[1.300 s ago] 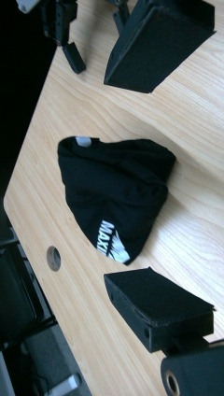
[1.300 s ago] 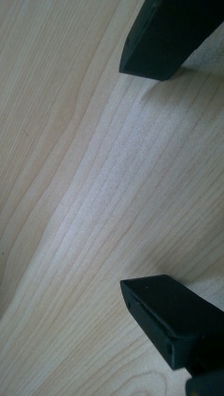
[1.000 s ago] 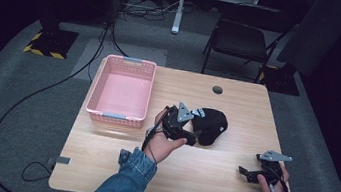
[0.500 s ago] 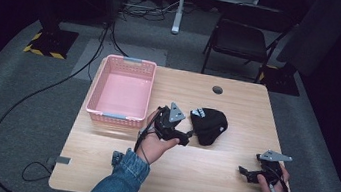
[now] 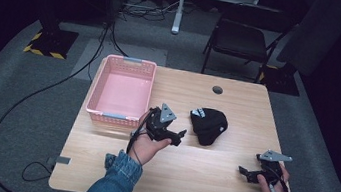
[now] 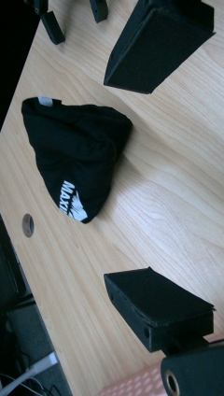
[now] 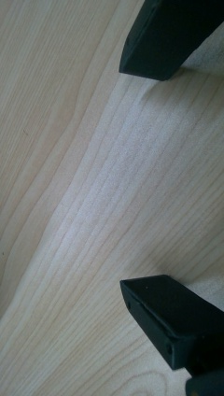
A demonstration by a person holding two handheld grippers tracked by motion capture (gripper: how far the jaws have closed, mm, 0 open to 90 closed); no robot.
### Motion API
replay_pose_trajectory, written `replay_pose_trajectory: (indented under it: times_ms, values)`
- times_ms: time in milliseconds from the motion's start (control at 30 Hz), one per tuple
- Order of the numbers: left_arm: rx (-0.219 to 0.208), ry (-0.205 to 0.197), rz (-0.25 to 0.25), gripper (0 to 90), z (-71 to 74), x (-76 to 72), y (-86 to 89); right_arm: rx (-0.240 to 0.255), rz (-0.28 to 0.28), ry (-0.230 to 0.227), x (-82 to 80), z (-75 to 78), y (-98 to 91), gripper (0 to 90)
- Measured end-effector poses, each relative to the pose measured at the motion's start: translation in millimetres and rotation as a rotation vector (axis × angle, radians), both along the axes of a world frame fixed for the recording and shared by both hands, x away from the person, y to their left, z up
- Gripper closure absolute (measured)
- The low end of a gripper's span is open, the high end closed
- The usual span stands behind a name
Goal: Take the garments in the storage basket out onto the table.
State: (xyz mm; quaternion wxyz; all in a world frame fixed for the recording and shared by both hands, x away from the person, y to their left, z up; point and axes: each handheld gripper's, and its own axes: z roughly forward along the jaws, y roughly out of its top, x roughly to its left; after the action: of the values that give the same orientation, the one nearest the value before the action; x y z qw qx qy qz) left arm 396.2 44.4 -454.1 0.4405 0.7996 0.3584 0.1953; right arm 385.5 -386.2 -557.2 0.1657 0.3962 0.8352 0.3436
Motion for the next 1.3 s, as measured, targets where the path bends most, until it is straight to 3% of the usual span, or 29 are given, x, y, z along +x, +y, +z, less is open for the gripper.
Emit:
replay_pose_trajectory:
  times_ms: [567, 867, 1300]
  values:
    - [0.014, 0.011, 0.055, 6.5, -9.1, -8.8, 31.3, 0.000, -0.001, 0.000, -0.2, 0.0, 0.0, 0.1]
    - [0.046, 0.006, 0.092, 6.7, -17.9, -14.3, 47.2, 0.000, -0.002, 0.000, -0.2, 0.0, 0.1, 0.1]
    - [0.054, 0.002, 0.105, 6.7, -25.9, -21.5, 64.9, 0.000, -0.002, 0.000, -0.2, 0.0, 0.1, 0.1]
